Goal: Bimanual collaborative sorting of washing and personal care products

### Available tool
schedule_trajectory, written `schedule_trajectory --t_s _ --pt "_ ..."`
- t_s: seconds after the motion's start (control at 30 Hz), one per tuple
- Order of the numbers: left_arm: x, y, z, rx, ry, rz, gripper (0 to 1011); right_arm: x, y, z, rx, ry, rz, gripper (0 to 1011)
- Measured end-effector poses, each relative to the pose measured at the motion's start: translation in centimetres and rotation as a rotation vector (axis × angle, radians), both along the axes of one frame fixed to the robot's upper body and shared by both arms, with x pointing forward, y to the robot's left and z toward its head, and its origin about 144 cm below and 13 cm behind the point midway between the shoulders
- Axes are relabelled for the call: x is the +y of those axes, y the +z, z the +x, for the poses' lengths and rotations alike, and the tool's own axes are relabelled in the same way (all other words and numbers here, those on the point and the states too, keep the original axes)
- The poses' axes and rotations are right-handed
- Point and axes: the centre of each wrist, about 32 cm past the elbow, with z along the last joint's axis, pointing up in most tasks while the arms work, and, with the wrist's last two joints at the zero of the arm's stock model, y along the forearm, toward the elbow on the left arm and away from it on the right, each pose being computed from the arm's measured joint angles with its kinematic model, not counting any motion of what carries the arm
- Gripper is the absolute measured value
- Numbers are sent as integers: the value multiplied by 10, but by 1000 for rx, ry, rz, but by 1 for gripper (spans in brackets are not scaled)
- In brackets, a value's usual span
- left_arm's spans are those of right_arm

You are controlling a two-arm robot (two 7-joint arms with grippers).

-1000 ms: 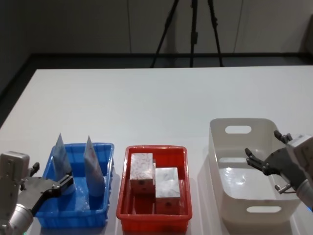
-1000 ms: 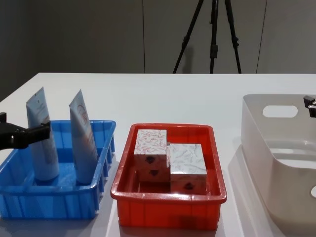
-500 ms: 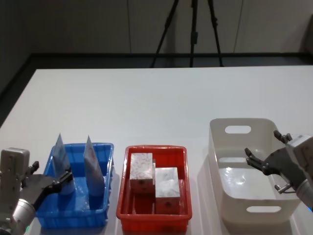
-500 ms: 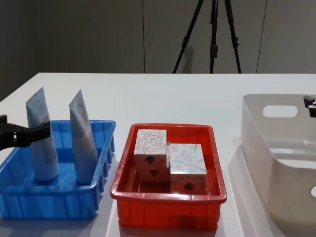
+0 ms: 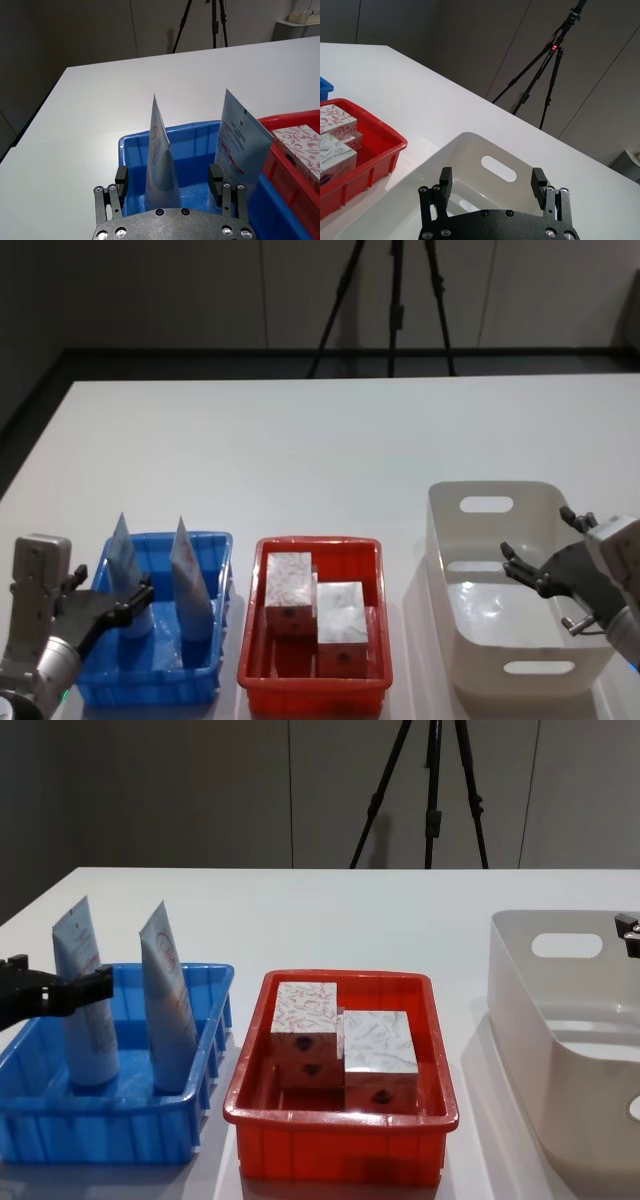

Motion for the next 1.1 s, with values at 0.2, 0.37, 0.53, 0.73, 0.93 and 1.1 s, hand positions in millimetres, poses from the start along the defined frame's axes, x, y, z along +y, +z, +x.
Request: schedule_trajectory --t_s 0.2,0.37,0.53,0.73,0.93,1.1 --pt "1 -3 8 7 7 4 1001 0 0 0 0 0 0 1001" --pt "1 -4 14 13 9 4 1001 0 0 0 0 0 0 1001" --pt "-1 -7 18 19 7 1 1001 0 0 0 0 0 0 1001" --pt "-3 -9 23 27 4 3 1001 0 0 0 0 0 0 1001" --pt "-4 -12 28 35 7 7 1001 0 0 0 0 0 0 1001" --pt "-3 -13 32 41 13 13 1001 0 0 0 0 0 0 1001"
